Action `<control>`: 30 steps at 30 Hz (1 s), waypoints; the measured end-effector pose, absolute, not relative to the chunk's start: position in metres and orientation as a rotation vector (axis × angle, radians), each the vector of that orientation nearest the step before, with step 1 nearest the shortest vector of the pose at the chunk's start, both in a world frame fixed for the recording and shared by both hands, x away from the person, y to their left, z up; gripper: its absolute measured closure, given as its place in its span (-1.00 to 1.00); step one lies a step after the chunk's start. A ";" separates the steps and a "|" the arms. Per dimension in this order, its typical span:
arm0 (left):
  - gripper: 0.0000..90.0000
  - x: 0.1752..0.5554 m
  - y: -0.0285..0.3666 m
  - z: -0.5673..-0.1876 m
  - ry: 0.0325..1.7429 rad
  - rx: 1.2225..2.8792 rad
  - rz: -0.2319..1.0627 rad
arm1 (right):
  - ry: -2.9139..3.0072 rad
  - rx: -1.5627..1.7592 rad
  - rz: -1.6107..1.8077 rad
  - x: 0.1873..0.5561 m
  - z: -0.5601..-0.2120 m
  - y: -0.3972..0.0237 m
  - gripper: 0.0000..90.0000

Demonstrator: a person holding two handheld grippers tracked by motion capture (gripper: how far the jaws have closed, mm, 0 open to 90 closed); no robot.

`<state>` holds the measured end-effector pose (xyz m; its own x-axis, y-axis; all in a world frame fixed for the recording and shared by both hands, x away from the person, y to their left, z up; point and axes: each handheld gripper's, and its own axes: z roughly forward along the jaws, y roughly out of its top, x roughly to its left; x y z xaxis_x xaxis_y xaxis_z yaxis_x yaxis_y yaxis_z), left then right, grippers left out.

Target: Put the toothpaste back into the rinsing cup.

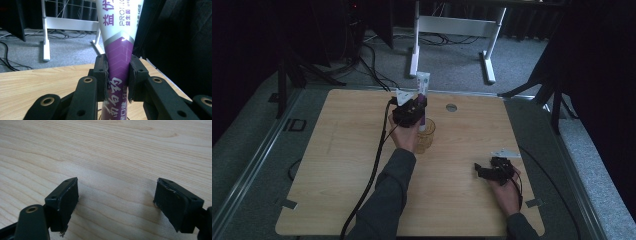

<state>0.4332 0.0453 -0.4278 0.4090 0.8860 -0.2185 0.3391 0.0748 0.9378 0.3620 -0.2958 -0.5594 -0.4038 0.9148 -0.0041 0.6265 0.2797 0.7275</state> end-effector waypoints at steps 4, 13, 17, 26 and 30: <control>0.60 0.436 0.044 -0.431 1.145 1.507 0.585 | 2.131 1.386 0.916 0.362 -0.559 -0.296 -0.57; 0.60 0.439 0.041 -0.436 1.139 1.532 0.590 | 2.134 1.384 0.921 0.361 -0.559 -0.295 -0.57; 0.60 0.439 0.040 -0.439 1.142 1.564 0.588 | 2.134 1.385 0.921 0.361 -0.559 -0.295 -0.57; 0.59 0.437 0.038 -0.445 1.129 1.629 0.584 | 2.135 1.386 0.922 0.361 -0.559 -0.295 -0.57; 0.59 0.437 0.039 -0.448 1.117 1.664 0.576 | 2.135 1.385 0.921 0.361 -0.559 -0.295 -0.57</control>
